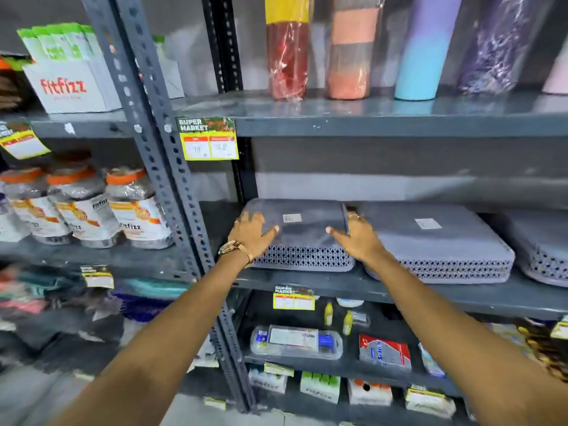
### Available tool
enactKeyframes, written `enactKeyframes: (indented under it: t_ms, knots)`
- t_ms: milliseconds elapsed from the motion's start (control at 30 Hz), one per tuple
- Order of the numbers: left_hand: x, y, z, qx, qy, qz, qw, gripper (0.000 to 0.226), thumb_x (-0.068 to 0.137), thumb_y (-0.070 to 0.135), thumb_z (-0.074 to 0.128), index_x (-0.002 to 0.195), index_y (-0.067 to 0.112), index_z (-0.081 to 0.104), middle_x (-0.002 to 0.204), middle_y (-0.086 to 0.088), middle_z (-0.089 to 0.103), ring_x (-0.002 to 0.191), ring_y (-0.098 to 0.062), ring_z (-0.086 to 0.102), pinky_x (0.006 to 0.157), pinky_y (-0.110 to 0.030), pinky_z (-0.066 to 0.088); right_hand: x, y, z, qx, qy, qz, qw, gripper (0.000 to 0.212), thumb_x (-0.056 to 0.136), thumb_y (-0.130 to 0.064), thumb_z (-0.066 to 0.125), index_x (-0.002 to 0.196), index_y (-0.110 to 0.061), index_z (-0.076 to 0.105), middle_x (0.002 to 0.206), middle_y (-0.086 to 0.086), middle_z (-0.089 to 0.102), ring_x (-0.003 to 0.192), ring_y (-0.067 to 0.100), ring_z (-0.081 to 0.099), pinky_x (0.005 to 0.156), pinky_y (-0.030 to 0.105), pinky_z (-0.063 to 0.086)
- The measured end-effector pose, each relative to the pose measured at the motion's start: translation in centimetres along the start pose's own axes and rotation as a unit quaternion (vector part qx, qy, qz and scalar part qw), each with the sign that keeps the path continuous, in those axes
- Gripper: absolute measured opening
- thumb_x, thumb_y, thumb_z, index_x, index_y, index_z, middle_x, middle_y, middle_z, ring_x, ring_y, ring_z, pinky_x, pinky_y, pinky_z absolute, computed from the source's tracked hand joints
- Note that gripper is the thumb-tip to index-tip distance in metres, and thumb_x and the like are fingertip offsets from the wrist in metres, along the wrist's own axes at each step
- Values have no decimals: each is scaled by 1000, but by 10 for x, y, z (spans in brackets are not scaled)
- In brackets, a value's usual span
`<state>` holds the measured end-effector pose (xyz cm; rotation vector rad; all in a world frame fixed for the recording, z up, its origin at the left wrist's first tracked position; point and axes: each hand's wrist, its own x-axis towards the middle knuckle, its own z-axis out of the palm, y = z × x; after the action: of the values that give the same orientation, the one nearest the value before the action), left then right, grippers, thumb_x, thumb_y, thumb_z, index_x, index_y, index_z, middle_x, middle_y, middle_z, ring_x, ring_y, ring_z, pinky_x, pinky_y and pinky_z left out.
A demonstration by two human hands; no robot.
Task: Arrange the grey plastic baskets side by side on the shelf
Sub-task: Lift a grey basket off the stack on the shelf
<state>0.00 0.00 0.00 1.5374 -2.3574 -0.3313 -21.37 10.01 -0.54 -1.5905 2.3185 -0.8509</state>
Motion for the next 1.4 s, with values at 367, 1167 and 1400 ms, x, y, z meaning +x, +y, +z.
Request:
enactKeyframes:
  t_ms: [367,1167,1400]
  knots:
    - [94,-48,28,-223,-40,-193,955,75,89,59,47,137,4,32,143,-25,45,130,-42,45,106,-45,38,84,-2,41,184,-17,220,958,58,89,-41,61,130,-2,55,133,20,59,116,34,59,93,34,46]
    - [85,-68,22,-473,124,-303,818,60,83,56,56,113,4,60,120,-19,65,111,-33,58,89,-36,42,70,41,40,320,88,285,899,39,91,-35,50,119,-9,58,109,13,59,104,34,55,97,45,44]
    - [66,-34,19,-135,99,-289,943,76,87,54,50,139,1,34,139,-29,46,126,-45,45,105,-51,38,61,49,29,237,-22,264,935,31,84,-46,62,80,-15,60,67,5,53,61,21,50,60,31,43]
